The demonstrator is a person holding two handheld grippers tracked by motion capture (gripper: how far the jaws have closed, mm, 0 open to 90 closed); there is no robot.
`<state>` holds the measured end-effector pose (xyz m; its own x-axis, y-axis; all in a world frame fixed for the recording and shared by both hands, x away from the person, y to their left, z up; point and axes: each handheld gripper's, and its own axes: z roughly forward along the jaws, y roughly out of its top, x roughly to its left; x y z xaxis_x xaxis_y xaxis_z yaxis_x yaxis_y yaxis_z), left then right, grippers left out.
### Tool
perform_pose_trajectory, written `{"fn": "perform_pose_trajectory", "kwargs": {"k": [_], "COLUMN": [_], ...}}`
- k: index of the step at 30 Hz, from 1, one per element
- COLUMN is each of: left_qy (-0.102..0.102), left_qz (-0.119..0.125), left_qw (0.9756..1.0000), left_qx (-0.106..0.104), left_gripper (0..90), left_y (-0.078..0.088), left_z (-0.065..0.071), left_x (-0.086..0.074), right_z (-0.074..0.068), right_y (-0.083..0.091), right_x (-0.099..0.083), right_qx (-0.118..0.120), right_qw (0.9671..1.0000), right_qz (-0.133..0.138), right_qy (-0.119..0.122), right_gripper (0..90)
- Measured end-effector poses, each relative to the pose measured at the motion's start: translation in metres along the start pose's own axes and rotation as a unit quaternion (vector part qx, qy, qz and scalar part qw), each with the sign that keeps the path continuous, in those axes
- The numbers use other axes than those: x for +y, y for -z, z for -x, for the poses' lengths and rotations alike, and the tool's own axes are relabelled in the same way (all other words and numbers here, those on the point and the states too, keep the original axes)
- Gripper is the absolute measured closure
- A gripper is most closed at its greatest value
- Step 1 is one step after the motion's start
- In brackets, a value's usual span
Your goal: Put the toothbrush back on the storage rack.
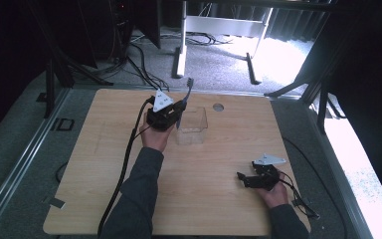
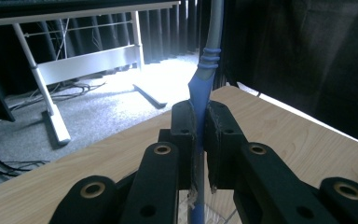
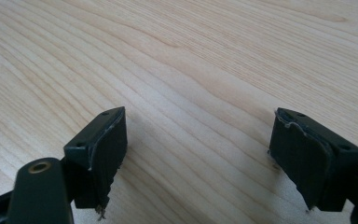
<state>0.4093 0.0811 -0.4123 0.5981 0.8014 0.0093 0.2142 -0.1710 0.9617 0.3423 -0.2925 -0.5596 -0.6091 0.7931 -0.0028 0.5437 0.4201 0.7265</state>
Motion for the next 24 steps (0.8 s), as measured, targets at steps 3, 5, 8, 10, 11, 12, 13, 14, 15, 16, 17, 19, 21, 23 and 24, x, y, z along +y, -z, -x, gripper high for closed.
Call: {"fn": "perform_pose_trajectory", "kwargs": {"k": [3,5,8,10,11,12,13,14,15,16,17,19,21,23,24], "left_qy": [0.0,0.0,0.0,0.003,0.003,0.003,0.003,0.003,0.003,0.003,0.003,0.005,0.002,-0.002,-0.002], "left_qz": [-0.001,-0.003,-0.008,-0.007,-0.007,-0.007,-0.006,-0.006,-0.006,-0.006,-0.005,-0.005,-0.008,-0.012,-0.013], "left_qw": [1.0,1.0,1.0,1.0,1.0,1.0,1.0,1.0,1.0,1.0,1.0,1.0,1.0,0.9999,0.9999], "left_qx": [0.0,0.002,0.003,0.006,0.005,0.005,0.006,0.005,0.005,0.005,0.004,0.004,0.003,0.004,0.004], "left_gripper": [82.7,82.7,82.7,82.7,82.7,82.7,82.7,82.6,82.7,82.7,82.7,82.7,82.6,82.7,82.6], "left_y": [-0.003,-0.006,-0.008,-0.01,-0.011,-0.011,-0.012,-0.012,-0.013,-0.013,-0.014,-0.016,-0.018,-0.02,-0.021], "left_z": [0.0,0.0,-0.001,-0.001,-0.001,-0.001,-0.002,-0.002,-0.002,-0.002,-0.002,-0.002,-0.001,-0.001,0.0], "left_x": [-0.001,-0.002,-0.003,-0.004,-0.004,-0.004,-0.004,-0.004,-0.004,-0.004,-0.004,-0.004,-0.005,-0.005,-0.005], "right_z": [0.0,0.0,0.0,0.0,0.0,0.0,0.0,0.0,0.0,0.0,0.0,0.0,0.0,0.0,0.0], "right_y": [0.0,0.0,0.0,0.0,0.0,0.0,0.0,0.0,0.0,0.0,0.0,0.0,0.0,0.0,0.0], "right_x": [0.0,0.0,0.0,0.0,0.0,0.0,0.0,0.0,0.0,0.0,0.0,0.0,0.0,0.0,0.0], "right_qx": [0.0,0.0,0.0,0.0,0.0,0.0,0.0,0.0,0.0,0.0,0.0,0.0,0.0,0.0,0.001], "right_qw": [1.0,1.0,1.0,1.0,1.0,1.0,1.0,1.0,1.0,1.0,1.0,1.0,1.0,1.0,1.0], "right_qz": [0.0,0.0,0.0,0.0,0.0,0.0,0.0,0.0,0.0,0.0,0.0,0.0,0.0,0.0,0.0], "right_qy": [0.001,0.0,0.0,0.001,0.0,0.0,0.0,0.001,0.0,0.0,0.0,0.0,0.001,0.001,0.0], "right_gripper": [18.7,18.7,18.7,18.7,18.7,18.7,18.7,18.7,18.7,18.7,18.7,18.7,18.7,18.7,18.7]}}
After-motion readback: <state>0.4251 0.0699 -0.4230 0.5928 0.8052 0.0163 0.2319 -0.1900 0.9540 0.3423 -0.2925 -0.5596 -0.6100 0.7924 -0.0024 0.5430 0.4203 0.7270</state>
